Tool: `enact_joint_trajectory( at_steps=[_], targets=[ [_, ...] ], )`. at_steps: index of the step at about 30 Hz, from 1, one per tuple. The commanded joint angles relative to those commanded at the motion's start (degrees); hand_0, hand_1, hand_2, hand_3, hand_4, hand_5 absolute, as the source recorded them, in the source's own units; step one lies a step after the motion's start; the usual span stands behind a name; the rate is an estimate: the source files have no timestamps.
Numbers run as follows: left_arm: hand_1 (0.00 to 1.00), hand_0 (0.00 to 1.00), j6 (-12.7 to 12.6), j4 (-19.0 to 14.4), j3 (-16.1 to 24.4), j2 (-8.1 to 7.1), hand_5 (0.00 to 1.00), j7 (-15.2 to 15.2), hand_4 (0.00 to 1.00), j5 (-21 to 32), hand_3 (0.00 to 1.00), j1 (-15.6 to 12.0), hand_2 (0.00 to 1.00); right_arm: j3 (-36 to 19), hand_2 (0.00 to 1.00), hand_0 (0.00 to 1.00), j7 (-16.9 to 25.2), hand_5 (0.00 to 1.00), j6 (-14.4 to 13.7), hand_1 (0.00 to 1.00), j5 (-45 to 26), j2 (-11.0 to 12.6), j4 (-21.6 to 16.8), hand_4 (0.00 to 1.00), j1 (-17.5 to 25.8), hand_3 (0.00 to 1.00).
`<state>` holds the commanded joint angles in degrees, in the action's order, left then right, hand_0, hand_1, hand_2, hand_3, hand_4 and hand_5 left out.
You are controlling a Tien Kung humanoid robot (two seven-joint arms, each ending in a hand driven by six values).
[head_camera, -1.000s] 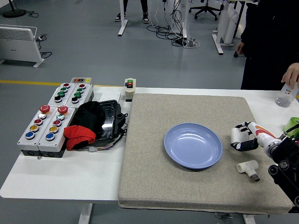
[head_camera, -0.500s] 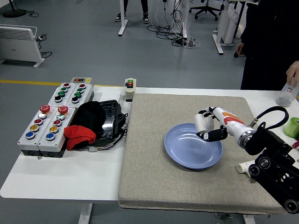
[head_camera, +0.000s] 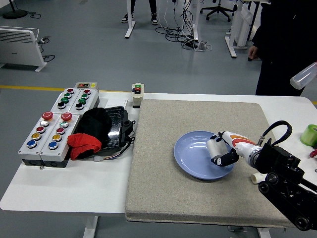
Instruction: Pick pipe place plate twice
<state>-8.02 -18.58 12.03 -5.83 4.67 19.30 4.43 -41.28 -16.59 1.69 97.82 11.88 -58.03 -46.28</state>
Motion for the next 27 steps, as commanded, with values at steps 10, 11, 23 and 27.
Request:
enact_joint_trajectory(
  at_steps=[10, 11, 23, 27],
  targets=[
    [0.697, 0.711, 0.0, 0.0, 0.2, 0.14, 0.998, 0.0, 0.42, -0.2, 0.71, 0.3, 0.737, -4.8, 0.998, 0.998, -0.9, 0.38, 1.2, 0.946, 1.1, 2.1, -2.6, 0.816, 1.2, 0.998],
    [0.697, 0.711, -0.1, 0.0, 0.4, 0.11, 0.998, 0.0, 0.42, -0.2, 0.71, 0.3, 0.737, -6.1, 0.998, 0.998, -1.4, 0.38, 1.7, 0.946, 1.0, 3.1, -3.6, 0.816, 2.0, 0.998],
    [0.696, 0.711, -0.1, 0.2, -0.4, 0.1, 0.998, 0.2, 0.421, 0.3, 0.709, -0.2, 0.736, -14.9, 0.998, 0.996, -7.9, 0.378, 11.0, 0.933, -4.1, 16.4, -17.4, 0.808, 12.1, 0.998],
    [0.697, 0.711, 0.0, 0.2, -0.8, 0.12, 0.998, 0.1, 0.422, 0.5, 0.709, -0.4, 0.736, -14.2, 0.998, 0.928, -8.6, 0.376, 12.6, 0.907, -3.8, 17.0, -18.8, 0.805, 14.2, 0.998]
  ],
)
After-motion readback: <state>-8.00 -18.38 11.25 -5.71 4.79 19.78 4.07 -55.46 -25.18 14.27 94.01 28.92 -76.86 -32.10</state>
